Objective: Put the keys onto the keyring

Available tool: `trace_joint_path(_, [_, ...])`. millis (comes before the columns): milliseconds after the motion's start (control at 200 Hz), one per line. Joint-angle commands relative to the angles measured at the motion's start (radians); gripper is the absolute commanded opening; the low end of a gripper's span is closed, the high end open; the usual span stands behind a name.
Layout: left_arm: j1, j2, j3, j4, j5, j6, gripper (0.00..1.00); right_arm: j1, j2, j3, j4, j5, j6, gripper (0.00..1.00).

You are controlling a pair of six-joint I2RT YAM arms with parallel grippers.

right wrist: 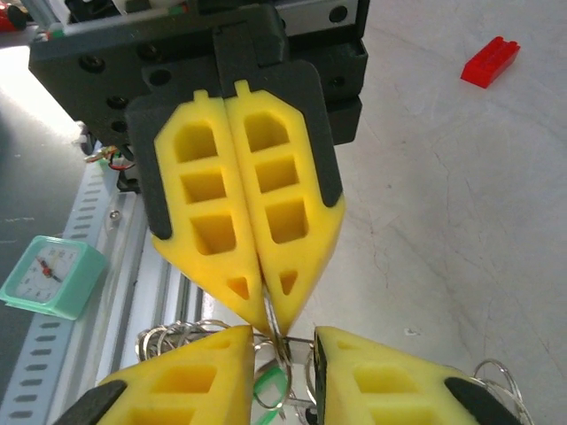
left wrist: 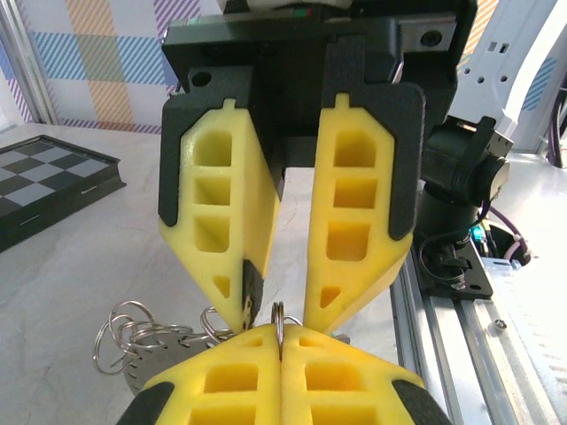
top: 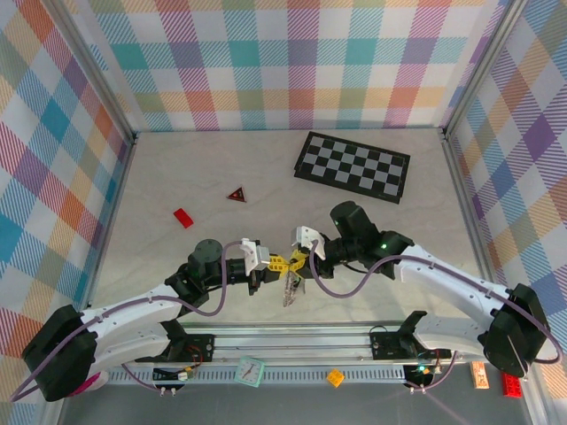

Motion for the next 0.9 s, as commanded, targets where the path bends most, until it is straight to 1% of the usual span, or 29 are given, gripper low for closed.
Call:
trace_joint_path(0, [-0.008,-0.018,-0.001,0.070,0.037,-0.001,0.00,-0.009,-0.056,-0.059,0.085,0.021,-0.003,0.26])
trace_joint_path(115, [-0.008,-0.017,-0.005,0.072,0.039,0.001,0.00,-0.017,-0.090,-0.125,0.179,0.028,0.023,0.27])
trace_joint_path(395, [-0.008,-0.005,-0.001,0.086,0.051,-0.006,0.00,-0.020,-0.047,-0.122,0.223,-0.034,0.076,0.28])
trace_joint_path(480, [-0.009,-0.004,-0.002,0.088,0.052,-0.006,0.00,-0.020,-0.039,-0.119,0.231,-0.059,0.082,0.27])
trace_joint_path(625, [-0.009,-0.002,-0.001,0.090,0.054,-0.007,0.00,-0.019,-0.034,-0.117,0.234,-0.062,0.079,0.20])
trace_joint_path(775, [-0.009,-0.003,0.000,0.084,0.039,-0.007,0.00,-0.019,-0.036,-0.109,0.221,-0.073,0.073,0.07])
trace_joint_path(850, [-0.009,-0.010,0.000,0.061,0.011,0.000,0.11,-0.019,-0.035,-0.091,0.185,-0.071,0.051,0.00])
trace_joint_path(895, [-0.009,-0.020,0.007,0.027,-0.009,0.011,0.15,-0.019,-0.031,-0.074,0.138,-0.062,0.030,0.00])
